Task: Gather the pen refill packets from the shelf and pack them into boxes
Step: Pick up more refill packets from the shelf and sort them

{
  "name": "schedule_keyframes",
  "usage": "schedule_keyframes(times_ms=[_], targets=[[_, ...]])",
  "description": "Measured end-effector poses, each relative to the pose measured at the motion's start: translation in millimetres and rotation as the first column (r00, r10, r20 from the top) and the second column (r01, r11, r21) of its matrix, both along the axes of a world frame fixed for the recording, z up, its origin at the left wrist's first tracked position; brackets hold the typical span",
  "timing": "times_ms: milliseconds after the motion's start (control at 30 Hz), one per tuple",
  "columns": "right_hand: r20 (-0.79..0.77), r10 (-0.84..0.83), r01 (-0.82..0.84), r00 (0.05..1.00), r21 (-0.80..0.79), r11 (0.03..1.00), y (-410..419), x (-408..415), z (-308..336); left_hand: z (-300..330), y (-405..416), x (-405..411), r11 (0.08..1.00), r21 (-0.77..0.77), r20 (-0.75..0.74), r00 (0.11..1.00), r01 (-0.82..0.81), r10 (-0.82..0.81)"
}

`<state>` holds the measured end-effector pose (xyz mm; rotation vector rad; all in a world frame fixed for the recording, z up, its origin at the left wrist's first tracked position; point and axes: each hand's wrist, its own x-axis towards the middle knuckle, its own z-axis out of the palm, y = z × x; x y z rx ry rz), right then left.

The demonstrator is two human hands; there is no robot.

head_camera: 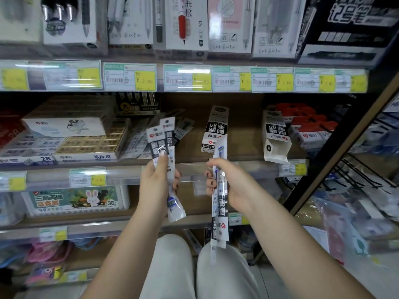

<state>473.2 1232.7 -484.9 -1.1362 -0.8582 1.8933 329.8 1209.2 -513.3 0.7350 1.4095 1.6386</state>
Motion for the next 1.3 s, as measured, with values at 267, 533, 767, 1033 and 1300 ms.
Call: schedule_keyframes(times_ms=[267,533,767,1033,1300], targets=[[-0.065,0.006,-0.004,0.998,0.034,0.999,1,-4,8,2,-6,11,0.969,-0.154,0.338,0.932,0.192,-0.130],[0.003,0.030,-0.030,1.000,0.074,0.997,1,-1,10,5,-15,14,0.979,-0.062,0.038,0.980,0.197,-0.195],[0.058,0.004,-0.015,0.998,0.189,0.982,1,1,10,2,-16,11,0.978,0.027,-0.046,0.978,0.207,-0.206],[0.418,0.034,-0.206,0.908,0.372,0.905,3,3,14,1,-15,7,0.971,-0.010,-0.055,0.969,0.240,-0.240],[0.681,0.146,-0.472,0.717,0.322,0.820,6,7,20,5,-14,3,0.935,-0.117,0.053,0.942,0.335,-0.331]])
